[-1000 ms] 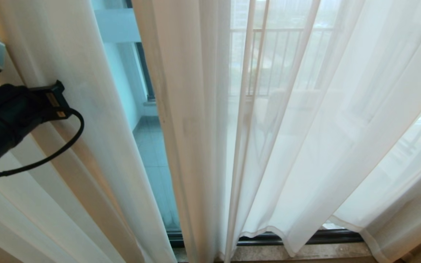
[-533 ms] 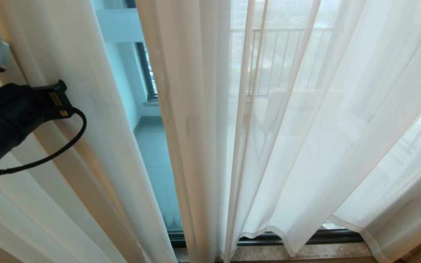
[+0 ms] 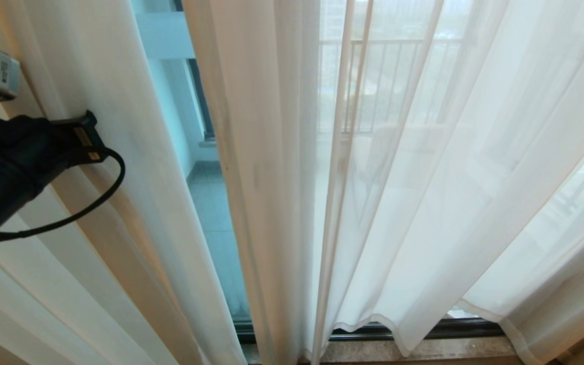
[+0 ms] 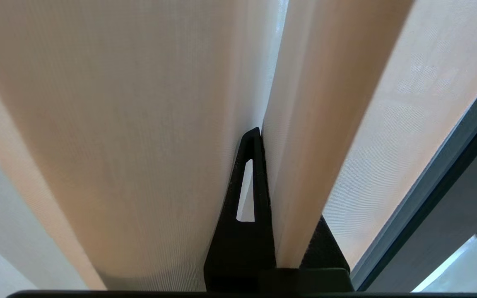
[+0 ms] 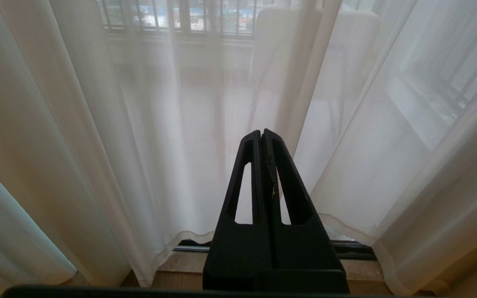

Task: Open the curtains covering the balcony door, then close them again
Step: Pull the inner curtains open on both sides

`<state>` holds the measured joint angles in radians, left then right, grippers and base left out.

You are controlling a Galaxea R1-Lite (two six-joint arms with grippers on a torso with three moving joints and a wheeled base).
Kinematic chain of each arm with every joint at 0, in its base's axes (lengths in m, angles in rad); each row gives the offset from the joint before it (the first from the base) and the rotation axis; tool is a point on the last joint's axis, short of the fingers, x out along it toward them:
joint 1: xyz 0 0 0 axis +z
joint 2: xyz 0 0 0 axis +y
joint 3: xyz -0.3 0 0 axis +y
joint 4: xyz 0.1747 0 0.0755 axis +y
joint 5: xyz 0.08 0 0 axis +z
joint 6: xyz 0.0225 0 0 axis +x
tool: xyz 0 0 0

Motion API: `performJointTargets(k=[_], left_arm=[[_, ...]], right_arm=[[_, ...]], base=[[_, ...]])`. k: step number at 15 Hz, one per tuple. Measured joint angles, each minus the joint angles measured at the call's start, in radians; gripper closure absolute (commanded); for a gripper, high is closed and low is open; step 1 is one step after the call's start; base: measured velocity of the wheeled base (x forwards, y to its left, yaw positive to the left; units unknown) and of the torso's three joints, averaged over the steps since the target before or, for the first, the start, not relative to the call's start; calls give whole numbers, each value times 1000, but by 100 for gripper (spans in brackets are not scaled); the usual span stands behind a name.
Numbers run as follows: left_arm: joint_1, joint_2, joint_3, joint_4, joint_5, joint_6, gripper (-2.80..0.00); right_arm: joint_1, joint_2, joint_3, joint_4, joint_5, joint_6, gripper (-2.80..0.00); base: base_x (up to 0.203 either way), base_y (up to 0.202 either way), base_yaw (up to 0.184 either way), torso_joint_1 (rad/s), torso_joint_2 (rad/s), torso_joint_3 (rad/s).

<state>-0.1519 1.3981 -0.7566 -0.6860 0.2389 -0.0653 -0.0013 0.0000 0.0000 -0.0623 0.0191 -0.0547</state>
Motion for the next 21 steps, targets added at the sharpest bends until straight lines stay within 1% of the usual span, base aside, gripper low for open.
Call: performJointTargets(k=[18, 21], left_arm=[[2, 13, -4, 0, 0, -5, 0], [3, 13, -5, -1, 0, -8, 0]], right_arm=[[1, 0, 0, 0, 0, 0, 0], [0, 0, 0, 1, 0, 0, 0]], base=[[0, 0, 0, 0, 0, 0], [1, 123, -6, 1, 2, 1]])
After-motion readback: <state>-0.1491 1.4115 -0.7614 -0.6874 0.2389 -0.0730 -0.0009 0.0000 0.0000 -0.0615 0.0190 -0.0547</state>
